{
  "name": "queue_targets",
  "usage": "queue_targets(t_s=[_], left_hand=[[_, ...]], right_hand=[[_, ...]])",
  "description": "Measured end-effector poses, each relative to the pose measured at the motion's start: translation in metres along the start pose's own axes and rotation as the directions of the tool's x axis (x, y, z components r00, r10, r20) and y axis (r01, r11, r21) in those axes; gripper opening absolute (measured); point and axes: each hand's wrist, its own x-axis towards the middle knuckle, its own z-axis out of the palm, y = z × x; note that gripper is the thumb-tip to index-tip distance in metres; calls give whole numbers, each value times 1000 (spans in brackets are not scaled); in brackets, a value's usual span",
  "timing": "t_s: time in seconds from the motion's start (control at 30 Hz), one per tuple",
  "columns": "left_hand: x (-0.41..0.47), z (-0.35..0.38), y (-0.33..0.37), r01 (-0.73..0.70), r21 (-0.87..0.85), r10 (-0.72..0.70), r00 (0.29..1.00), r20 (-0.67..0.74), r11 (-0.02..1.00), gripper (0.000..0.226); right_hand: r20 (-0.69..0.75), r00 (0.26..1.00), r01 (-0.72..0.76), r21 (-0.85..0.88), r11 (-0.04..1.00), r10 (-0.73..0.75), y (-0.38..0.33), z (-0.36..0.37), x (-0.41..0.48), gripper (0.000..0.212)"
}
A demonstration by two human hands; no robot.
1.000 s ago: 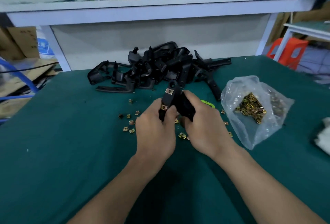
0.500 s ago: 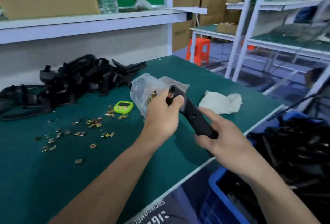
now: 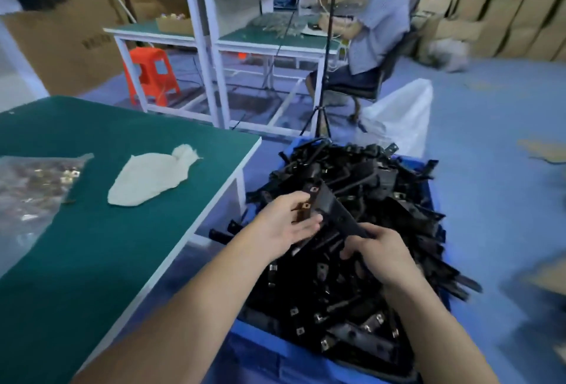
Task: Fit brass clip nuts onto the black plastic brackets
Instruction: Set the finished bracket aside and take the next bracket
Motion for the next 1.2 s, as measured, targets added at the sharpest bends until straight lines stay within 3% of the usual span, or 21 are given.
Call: queue_targets(t_s=[0.1, 0.17, 0.23, 0.33, 0.5, 0.63, 0.77, 0.9, 1.03, 1.1, 1.2], left_hand=[[23, 0, -3, 23, 92, -19, 999, -40, 995, 22], [31, 1, -9, 28, 237, -1, 994, -113, 971, 17], [36, 1, -15, 22, 295, 28, 986, -163, 955, 11], [37, -4, -15, -41, 222, 88, 975, -203, 974, 15], [22, -26, 10, -234, -27, 204, 892, -403, 972, 22], [-14, -52, 51, -424, -32, 369, 821, -436, 905, 33], [-65, -103, 93, -603, 141, 583, 644, -496, 785, 39], [-137, -184, 120, -627, 430, 734, 372, -568, 650, 41], [-216, -277, 116, -482, 611, 748, 157, -645, 628, 36], [-247, -312, 106, -410, 637, 712, 43, -701, 653, 27], [-291, -371, 82, -348, 634, 628, -147, -764, 690, 29]], right_hand=[[-91, 986, -113, 238, 965, 139, -14, -18, 49, 12], [-57, 973, -209, 203, 957, 225, -21, -17, 70, 26], [33, 973, -230, 39, 972, 229, -21, 1, 71, 25], [164, 977, -127, -47, 991, 133, -21, 46, 56, 10], [143, 990, -49, 242, 969, 14, -54, 118, 42, 11], [140, 988, 18, 314, 949, -65, -100, 172, 27, 24], [177, 965, 129, 318, 939, -192, -154, 236, -5, 37], [361, 871, 251, 259, 933, -334, -191, 313, -60, 57], [560, 676, 482, 157, 862, -479, -202, 400, -122, 43], [661, 576, 588, 74, 805, -481, -202, 439, -150, 52], [794, 388, 659, 117, 743, -468, -195, 496, -197, 61]])
